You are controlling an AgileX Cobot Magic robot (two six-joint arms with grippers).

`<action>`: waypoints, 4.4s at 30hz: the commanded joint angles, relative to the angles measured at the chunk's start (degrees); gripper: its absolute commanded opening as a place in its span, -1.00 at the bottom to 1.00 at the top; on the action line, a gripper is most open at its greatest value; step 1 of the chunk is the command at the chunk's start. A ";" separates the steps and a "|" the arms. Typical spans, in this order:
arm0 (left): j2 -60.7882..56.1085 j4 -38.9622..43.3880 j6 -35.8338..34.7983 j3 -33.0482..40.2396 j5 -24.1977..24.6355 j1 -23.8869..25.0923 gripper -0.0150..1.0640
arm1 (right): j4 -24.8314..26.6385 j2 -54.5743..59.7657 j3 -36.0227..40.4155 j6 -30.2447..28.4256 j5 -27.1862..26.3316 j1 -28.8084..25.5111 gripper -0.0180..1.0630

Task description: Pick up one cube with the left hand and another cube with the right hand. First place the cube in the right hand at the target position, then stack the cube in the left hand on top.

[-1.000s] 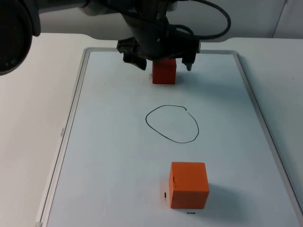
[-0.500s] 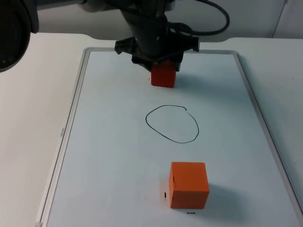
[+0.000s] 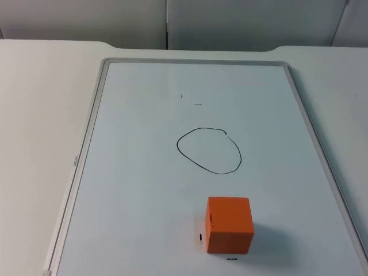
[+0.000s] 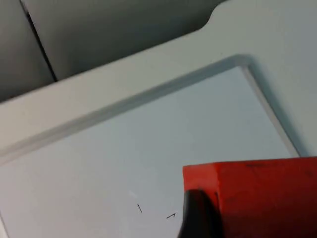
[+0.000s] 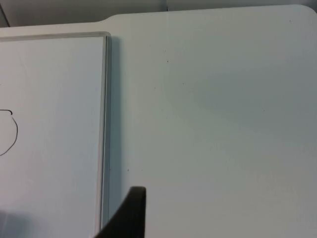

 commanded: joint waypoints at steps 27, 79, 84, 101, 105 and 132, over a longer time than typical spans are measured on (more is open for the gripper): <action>-48.06 -1.70 13.55 55.81 -20.41 -0.69 -0.64 | 0.30 -0.23 0.49 -0.39 -0.58 0.11 0.97; -77.29 -4.39 12.52 91.06 -15.45 -0.69 -0.64 | 36.54 37.40 -15.26 -46.48 -4.80 2.81 0.83; -77.29 -4.39 12.52 91.06 -15.45 -0.69 -0.64 | 37.37 51.25 -17.31 -48.48 -4.41 10.51 0.75; -77.29 -3.97 12.52 91.04 -15.45 -0.69 -0.64 | 12.72 86.81 -17.31 -39.58 -29.06 49.96 0.71; -77.29 -3.97 12.52 91.04 -15.45 -0.69 -0.64 | 11.47 91.92 -17.31 -39.58 -33.26 50.85 0.71; -77.29 -4.10 12.52 91.04 -15.24 -0.69 -0.64 | 7.43 105.26 -28.32 -40.00 -28.65 46.24 0.58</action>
